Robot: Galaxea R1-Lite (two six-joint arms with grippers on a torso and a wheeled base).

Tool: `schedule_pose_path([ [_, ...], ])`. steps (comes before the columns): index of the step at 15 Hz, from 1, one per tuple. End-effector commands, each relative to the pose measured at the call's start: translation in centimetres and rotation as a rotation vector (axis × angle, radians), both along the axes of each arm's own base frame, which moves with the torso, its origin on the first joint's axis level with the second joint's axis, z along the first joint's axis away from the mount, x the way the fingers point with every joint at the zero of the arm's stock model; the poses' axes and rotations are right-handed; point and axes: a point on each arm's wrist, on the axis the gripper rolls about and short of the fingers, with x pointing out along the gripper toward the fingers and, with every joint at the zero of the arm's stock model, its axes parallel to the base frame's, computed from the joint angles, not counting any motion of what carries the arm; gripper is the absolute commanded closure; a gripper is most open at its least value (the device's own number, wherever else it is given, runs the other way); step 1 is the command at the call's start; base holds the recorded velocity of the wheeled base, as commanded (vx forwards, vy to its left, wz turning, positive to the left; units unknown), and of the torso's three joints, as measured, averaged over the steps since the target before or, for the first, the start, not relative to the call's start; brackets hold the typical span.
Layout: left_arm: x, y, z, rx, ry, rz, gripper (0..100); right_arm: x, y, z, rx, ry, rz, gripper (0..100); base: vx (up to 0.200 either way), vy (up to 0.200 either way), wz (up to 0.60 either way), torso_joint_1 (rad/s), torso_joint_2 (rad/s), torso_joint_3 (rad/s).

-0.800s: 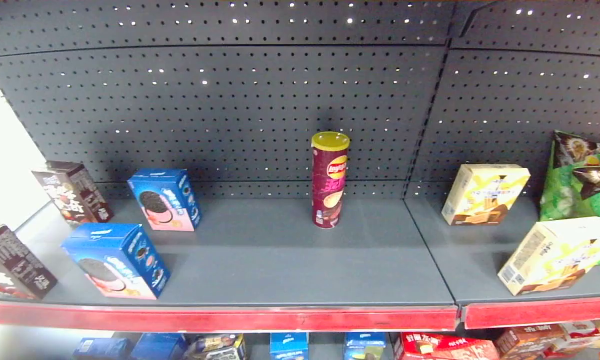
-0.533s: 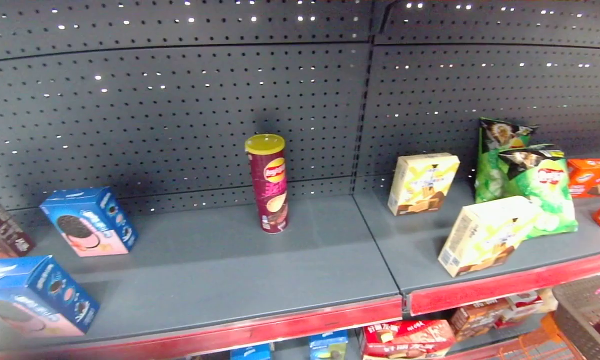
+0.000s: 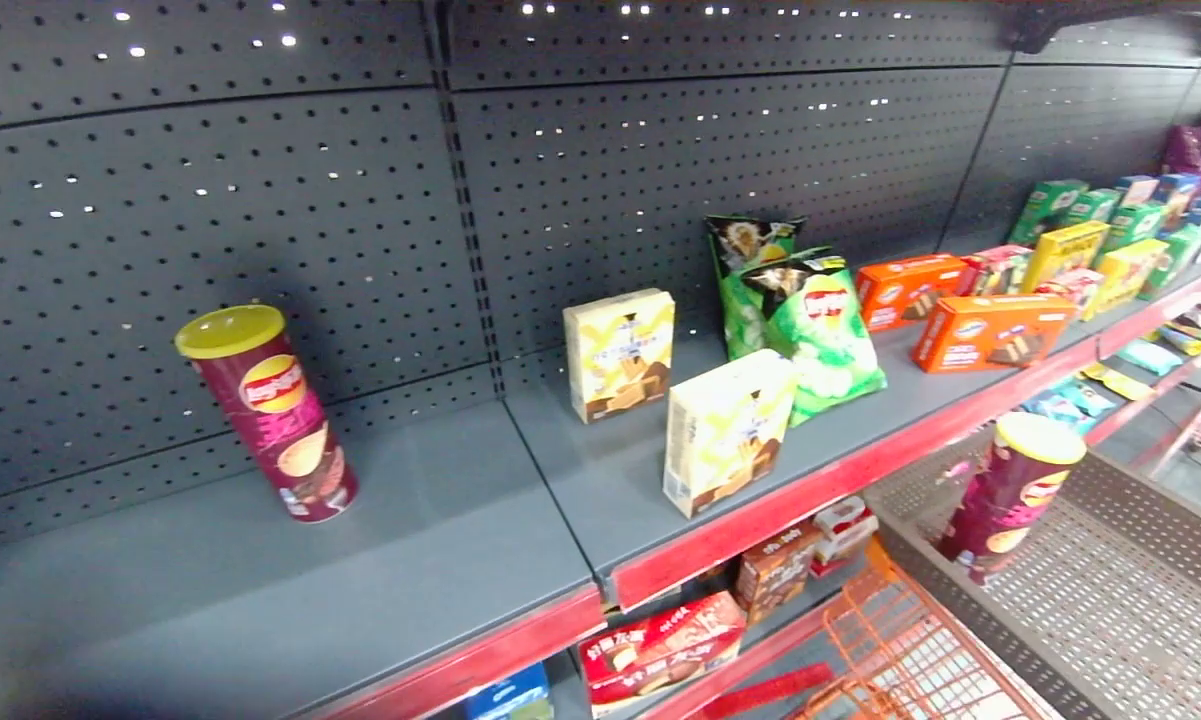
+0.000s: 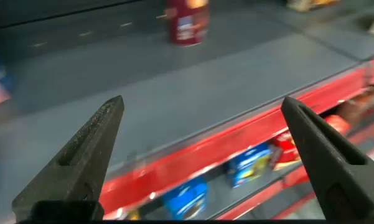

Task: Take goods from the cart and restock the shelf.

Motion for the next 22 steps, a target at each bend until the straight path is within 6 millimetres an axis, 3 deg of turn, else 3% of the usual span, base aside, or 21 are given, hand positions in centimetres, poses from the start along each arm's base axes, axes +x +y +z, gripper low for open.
schedule_pose_path([
  [1, 0.01, 0.00, 0.00, 0.000, 0.001, 0.001, 0, 0.00, 0.00, 0.00, 0.000, 0.000, 0.000, 0, 0.000, 0.000, -0.60, 0.007, 0.00, 0.002],
  [3, -0.01, 0.00, 0.00, 0.000, -0.001, 0.001, 0, 0.00, 0.00, 0.00, 0.000, 0.000, 0.000, 0, 0.000, 0.000, -0.60, 0.000, 0.00, 0.009],
  [22, 0.02, 0.00, -0.01, -0.002, 0.004, 0.001, 0, 0.00, 0.00, 0.00, -0.002, 0.000, 0.000, 0, 0.000, 0.000, -0.03, 0.000, 0.00, 0.000],
])
